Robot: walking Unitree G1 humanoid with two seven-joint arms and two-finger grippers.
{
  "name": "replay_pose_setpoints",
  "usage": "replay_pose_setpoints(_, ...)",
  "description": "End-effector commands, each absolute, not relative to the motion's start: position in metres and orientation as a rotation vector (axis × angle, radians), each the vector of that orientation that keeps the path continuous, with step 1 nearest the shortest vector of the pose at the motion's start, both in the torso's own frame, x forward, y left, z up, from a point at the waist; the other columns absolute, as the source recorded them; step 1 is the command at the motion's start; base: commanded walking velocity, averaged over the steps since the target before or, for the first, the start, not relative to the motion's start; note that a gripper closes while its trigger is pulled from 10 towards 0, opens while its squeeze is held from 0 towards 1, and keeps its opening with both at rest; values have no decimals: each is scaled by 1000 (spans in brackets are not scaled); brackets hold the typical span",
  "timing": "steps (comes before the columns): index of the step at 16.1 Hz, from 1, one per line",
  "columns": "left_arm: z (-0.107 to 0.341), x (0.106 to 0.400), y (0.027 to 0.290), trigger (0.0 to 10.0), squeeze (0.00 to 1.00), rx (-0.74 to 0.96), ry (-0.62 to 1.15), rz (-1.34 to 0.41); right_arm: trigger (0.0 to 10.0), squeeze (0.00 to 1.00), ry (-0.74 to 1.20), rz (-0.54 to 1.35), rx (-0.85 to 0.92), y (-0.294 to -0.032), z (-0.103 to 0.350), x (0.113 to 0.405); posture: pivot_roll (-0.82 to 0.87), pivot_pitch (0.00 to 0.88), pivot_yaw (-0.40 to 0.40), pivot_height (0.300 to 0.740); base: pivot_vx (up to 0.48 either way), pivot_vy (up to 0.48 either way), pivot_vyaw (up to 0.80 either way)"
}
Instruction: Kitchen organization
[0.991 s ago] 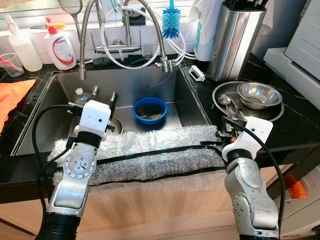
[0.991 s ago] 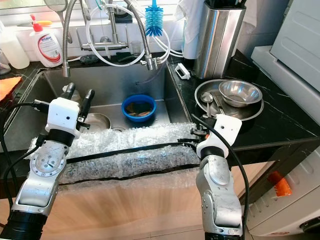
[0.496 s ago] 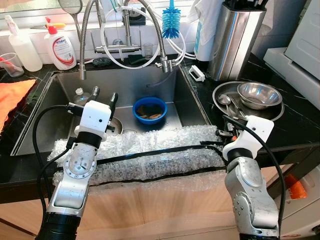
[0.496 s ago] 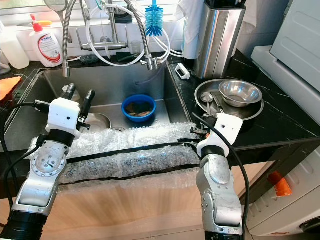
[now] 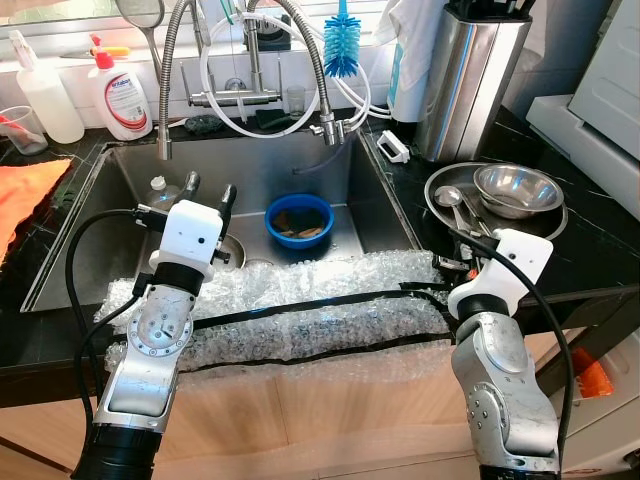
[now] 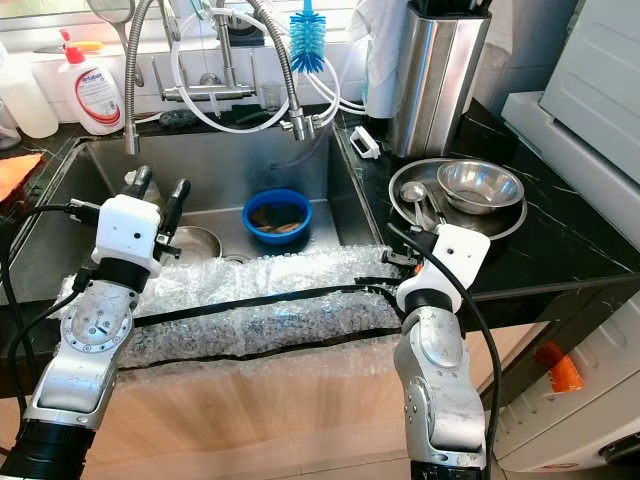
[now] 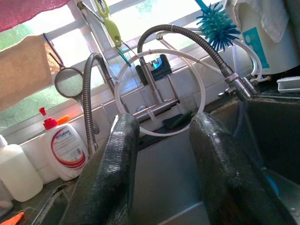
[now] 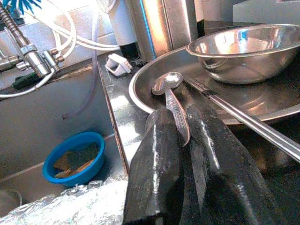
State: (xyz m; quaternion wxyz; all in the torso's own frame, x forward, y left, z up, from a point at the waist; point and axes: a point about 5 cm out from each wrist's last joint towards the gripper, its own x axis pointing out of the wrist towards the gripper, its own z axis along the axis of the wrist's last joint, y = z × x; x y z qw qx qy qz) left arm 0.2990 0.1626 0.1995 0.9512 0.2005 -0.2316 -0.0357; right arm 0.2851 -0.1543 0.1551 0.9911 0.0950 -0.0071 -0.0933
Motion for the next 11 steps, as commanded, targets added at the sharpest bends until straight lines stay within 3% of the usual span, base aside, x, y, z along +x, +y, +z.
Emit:
replay_pose_setpoints(1,203,301,163,10000,0,430,-489,-82,0,0,-54,-172,208,-151,164,287,-67,0,5,740,0,0,0)
replay_pose_setpoints(7,205,301,163,10000,0,426,-499,-69,0,0,-189,-158,61,-150,185,289,-67,0,6,740,0,0,0)
replay_pose_setpoints(8,206,301,164,10000,0,422,-505,-47,4235,0,-223,-137,4,-147,190,289,-70,0,6,740,0,0,0)
replay_pose_setpoints(9,206,301,165,10000,0,409,-506,-38,10000,0,-235,-138,0,-146,192,289,-69,0,4,740,0,0,0)
replay_pose_setpoints(11,207,302,165,10000,0,391,-507,-32,10000,0,-257,-160,-14,-148,195,290,-68,0,4,740,0,0,0)
